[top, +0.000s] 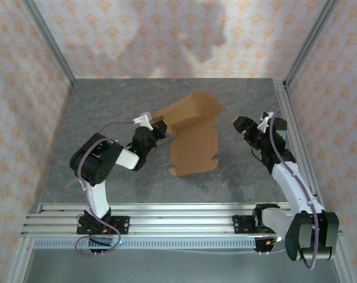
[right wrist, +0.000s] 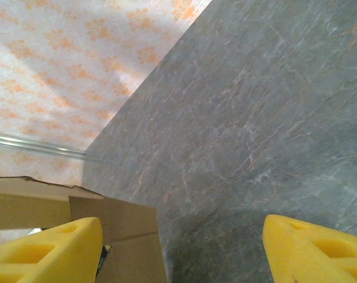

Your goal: Fold the paper box

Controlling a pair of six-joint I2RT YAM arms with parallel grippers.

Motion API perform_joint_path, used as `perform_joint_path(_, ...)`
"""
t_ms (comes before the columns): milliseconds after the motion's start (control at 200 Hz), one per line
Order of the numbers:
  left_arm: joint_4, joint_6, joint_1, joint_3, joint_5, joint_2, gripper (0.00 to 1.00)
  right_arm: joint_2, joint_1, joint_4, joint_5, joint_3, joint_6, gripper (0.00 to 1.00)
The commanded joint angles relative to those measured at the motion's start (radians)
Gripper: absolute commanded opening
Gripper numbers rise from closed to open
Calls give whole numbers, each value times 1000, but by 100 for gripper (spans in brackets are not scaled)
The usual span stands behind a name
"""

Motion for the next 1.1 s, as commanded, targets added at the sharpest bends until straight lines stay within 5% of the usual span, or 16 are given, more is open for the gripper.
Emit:
perform_joint_path(0,68,-61,10,28,77,51,0,-21,8,92,-82,-22,52,72)
perform_joint_path(255,92,-89,14,52,112,88,0,-1,38,187,-110,-35,122,69)
perform_joint_path(701,103,-93,13,52,115,117,0,125,105,327,-123,-25,192,35)
perform_joint_path(1096,115,-99,13,61,122,140,0,192,141,374,-124,-4,202,32)
